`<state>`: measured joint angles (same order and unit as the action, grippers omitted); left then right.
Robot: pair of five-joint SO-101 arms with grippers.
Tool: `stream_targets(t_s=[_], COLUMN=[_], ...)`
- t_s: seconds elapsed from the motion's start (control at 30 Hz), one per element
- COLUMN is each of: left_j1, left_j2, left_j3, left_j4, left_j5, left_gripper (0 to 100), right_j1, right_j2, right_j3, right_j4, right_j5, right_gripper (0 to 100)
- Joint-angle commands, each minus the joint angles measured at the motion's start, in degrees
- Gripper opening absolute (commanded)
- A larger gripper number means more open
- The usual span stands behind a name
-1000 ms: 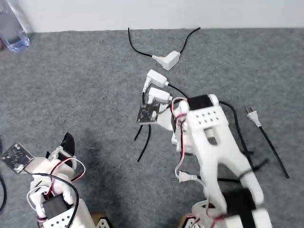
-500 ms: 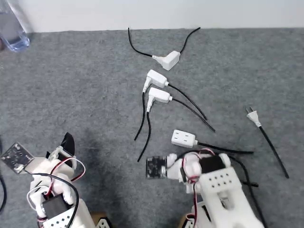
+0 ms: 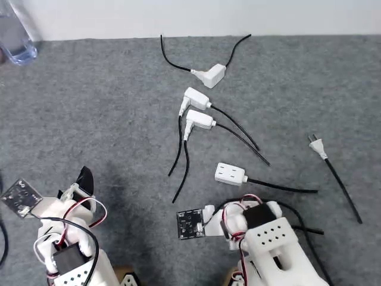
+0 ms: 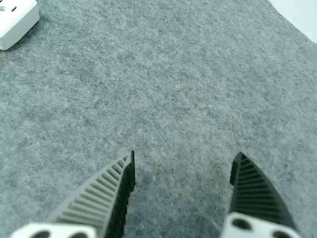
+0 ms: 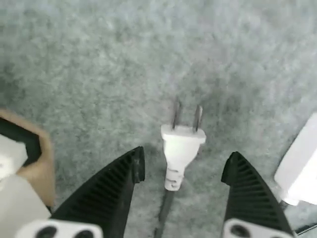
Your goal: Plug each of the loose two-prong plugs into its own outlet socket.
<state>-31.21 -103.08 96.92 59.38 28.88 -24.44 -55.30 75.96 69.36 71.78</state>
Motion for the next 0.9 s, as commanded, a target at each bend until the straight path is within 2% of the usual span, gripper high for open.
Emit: stream_targets(t_s=[0.0,0.57,0.73,0.87], left_j1=[0.26,0.26,0.26,0.26], left_j2=[-0.18,-0.18,-0.18,-0.18], left_j3=[-0.40,-0.40,-0.40,-0.40], left_j4=[0.44,0.44,0.44,0.44], left_j5=[-0.53,-0.53,-0.53,-0.53], left_gripper=[30,30,30,30], right_j1=[-2.15,1.19,3.30,3.38], right_j2=[-0.75,-0.66,-0.66,-0.66], right_j3=[-0.09,3.87,5.54,5.80], right_j4=[-2.51,-6.37,-8.57,-9.01], right_j5=[-3.69,-1.93,-0.18,-0.18], right_gripper=[25.8,25.8,20.3,20.2])
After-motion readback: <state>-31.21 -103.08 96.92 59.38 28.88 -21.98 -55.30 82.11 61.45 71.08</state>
